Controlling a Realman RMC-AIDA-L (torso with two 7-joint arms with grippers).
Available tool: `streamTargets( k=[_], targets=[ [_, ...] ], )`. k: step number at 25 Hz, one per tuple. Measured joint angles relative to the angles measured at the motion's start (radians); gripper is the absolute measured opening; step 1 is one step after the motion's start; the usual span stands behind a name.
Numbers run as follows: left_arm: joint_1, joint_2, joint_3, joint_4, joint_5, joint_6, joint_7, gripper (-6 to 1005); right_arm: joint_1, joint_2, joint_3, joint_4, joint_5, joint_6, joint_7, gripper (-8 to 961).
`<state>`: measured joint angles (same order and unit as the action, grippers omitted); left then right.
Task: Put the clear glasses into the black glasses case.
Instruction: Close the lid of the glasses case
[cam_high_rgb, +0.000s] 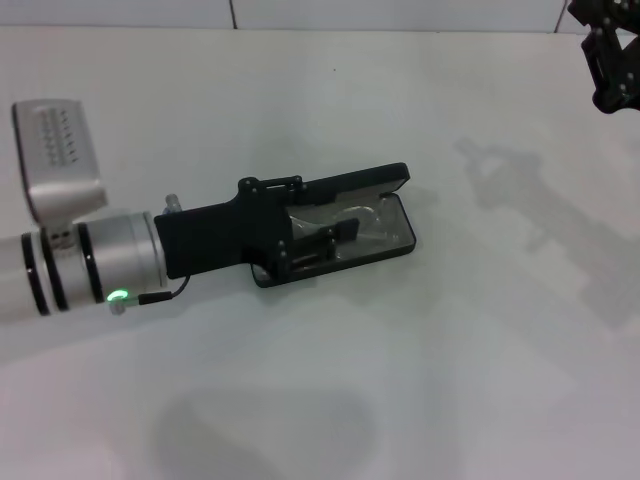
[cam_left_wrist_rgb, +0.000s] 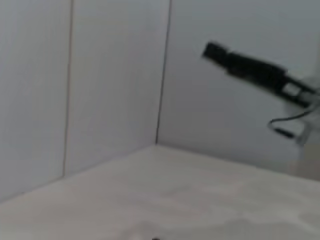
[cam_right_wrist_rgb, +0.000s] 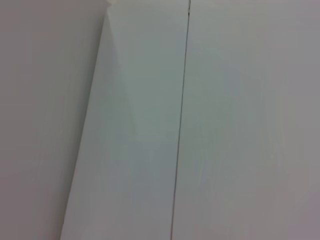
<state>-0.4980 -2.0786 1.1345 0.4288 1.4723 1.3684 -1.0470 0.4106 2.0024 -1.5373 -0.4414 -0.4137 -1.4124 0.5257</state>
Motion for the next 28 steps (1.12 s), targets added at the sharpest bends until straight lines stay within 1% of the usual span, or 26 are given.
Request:
streamTargets(
  k=[5,17,28],
  targets=[
    [-0.019,0.002,0.001,0.02,0.06,-0.058,-0.089,523,-0.004,0.004,0.0,0.006,-0.001,0.0,-0.02,40],
    [-0.024,-0.003,0.004,0.021,0.104,-0.054,-0.096,524,-0.004,0.008,0.002,0.014,0.0,0.005,-0.07,39],
    [-0.027,-0.007,0.003,0.015,0.118,-0.089,-0.097,524,0.004,0.006,0.002,0.013,0.0,0.013,-0.075,39]
  ],
)
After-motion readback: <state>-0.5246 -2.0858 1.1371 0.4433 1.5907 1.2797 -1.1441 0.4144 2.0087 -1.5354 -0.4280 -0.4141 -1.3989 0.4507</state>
